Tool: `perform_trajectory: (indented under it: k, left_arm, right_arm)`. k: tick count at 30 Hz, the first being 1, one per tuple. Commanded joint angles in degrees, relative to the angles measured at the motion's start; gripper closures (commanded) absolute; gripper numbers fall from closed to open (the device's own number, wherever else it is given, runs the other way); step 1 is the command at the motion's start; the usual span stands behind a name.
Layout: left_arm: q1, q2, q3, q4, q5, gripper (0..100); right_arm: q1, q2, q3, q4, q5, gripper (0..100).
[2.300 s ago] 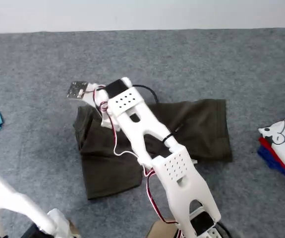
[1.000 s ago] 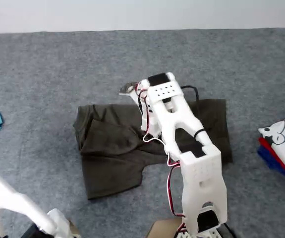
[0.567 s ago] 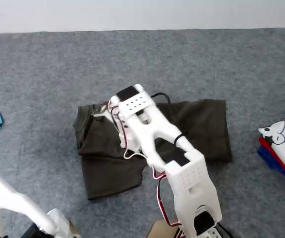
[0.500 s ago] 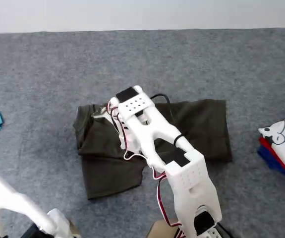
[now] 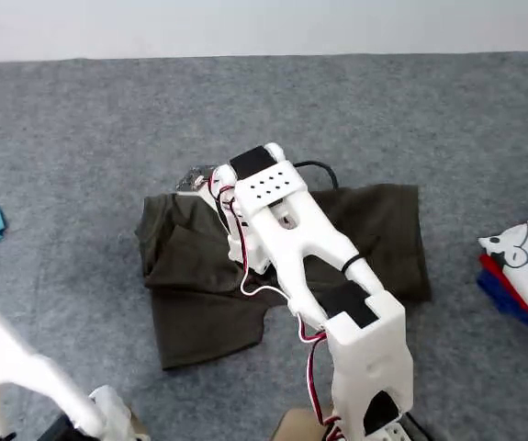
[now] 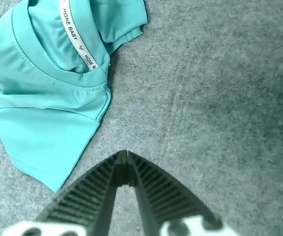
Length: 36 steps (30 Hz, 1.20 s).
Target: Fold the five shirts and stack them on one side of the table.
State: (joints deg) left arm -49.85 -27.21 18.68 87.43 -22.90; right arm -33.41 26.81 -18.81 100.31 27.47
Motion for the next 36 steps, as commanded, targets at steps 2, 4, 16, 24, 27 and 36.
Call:
perform_trajectory:
  k: [2, 4, 16, 24, 27, 36]
  left_arm:
    - [0.44, -1.23, -0.40, -0.79, -0.53, 99]
    - [0.35, -1.23, -0.40, -0.79, -0.53, 99]
    - [0.26, -1.23, -0.57, -0.79, -0.53, 99]
    - [0.35, -1.23, -0.48, -1.14, -0.53, 99]
    - [0.09, -1.23, -0.66, -1.41, -0.44, 99]
    - [-5.80, -1.23, -0.48, -1.93, -0.35, 99]
  right_arm:
    - [1.71, -2.15, 0.00, 0.40, -0.18, 96.3]
    - [3.03, 1.36, 0.00, 0.57, -0.18, 96.3]
    - [6.20, 6.11, 0.62, 2.51, -0.26, 96.3]
    - [5.85, -10.24, 0.79, 2.42, -0.35, 96.3]
    - [3.38, -12.53, 0.97, 2.51, -0.35, 96.2]
    - [-11.65, -20.97, 18.29, 0.84, 1.67, 86.1]
